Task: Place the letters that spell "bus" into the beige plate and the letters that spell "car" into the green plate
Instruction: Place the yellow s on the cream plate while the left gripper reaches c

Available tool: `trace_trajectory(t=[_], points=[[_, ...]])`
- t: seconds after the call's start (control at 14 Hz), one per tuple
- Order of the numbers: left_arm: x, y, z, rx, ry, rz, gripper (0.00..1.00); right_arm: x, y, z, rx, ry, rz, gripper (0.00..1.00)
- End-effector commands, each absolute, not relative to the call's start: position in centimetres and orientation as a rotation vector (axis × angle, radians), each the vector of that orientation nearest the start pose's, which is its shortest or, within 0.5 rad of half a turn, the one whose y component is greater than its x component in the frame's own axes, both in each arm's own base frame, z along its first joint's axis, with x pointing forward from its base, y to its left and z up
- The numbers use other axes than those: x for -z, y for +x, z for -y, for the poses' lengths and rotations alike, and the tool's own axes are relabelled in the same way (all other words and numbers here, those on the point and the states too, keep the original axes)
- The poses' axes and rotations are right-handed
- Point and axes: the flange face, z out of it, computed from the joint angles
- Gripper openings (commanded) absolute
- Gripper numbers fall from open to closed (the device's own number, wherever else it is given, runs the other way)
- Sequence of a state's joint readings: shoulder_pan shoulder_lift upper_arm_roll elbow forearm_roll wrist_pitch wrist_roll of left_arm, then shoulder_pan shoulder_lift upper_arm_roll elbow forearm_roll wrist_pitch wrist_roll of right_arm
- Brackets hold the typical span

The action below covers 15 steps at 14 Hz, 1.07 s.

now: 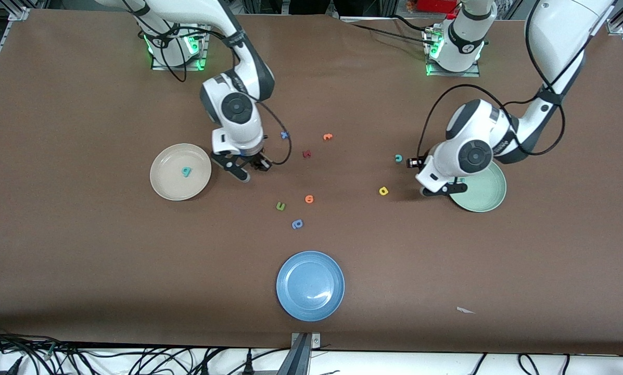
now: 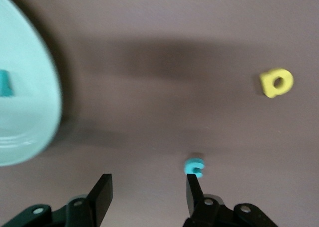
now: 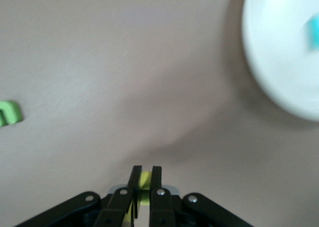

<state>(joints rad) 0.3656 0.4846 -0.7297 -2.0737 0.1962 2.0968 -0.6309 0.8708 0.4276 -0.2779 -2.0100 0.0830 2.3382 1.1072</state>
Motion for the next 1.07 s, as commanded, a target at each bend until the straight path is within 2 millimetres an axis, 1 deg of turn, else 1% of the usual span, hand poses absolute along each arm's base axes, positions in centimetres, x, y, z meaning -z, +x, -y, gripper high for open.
trace_trajectory(t=[0.0,0.14,0.21,0.29,0.36,0.5,0.57,0.64,0.71,0.78,0.86,0.93,1.0], points=[[-21.0,49.2,20.1,-0.524,-3.118,0.279,0.68,-26.0,49.3,-28.6,-0.132,-3.207,-0.675,0.0],[-19.9,48.1,20.7,-0.481,-3.148,0.286,0.67,-24.9,49.3,-24.3,-0.186,-3.25,-0.545,0.0],[-19.7,47.7,21.3,-0.478,-3.146,0.285,0.67,-24.7,49.5,-22.4,-0.197,-3.256,-0.524,0.0],[-19.6,47.3,22.3,-0.48,-3.141,0.278,0.66,-24.4,49.7,-20.9,-0.208,-3.265,-0.496,0.0],[-19.5,47.0,22.7,-0.484,-3.139,0.275,0.64,-24.2,50.0,-19.4,-0.212,-3.273,-0.45,0.0],[-19.1,46.9,22.8,-0.495,-3.139,0.277,0.63,-23.7,50.2,-17.3,-0.206,-3.279,-0.41,0.0],[-19.0,46.9,22.9,-0.495,-3.141,0.275,0.61,-23.6,50.2,-17.1,-0.21,-3.282,-0.403,0.03],[-18.7,46.8,22.9,-0.504,-3.139,0.285,0.6,-23.5,50.2,-17.1,-0.213,-3.284,-0.403,0.31],[-18.6,46.7,23.0,-0.508,-3.138,0.281,0.59,-23.5,50.2,-17.1,-0.211,-3.281,-0.408,0.95],[-18.5,46.7,23.0,-0.496,-3.134,0.262,0.59,-23.8,50.3,-17.3,-0.209,-3.279,-0.413,1.0],[-18.5,46.7,23.0,-0.479,-3.123,0.256,0.59,-24.0,50.3,-17.8,-0.204,-3.272,-0.421,1.0],[-18.2,46.6,23.0,-0.466,-3.111,0.251,0.59,-24.0,50.0,-18.9,-0.198,-3.27,-0.431,1.0],[-17.8,46.6,22.9,-0.457,-3.099,0.254,0.59,-23.9,49.5,-20.2,-0.192,-3.26,-0.487,1.0]])
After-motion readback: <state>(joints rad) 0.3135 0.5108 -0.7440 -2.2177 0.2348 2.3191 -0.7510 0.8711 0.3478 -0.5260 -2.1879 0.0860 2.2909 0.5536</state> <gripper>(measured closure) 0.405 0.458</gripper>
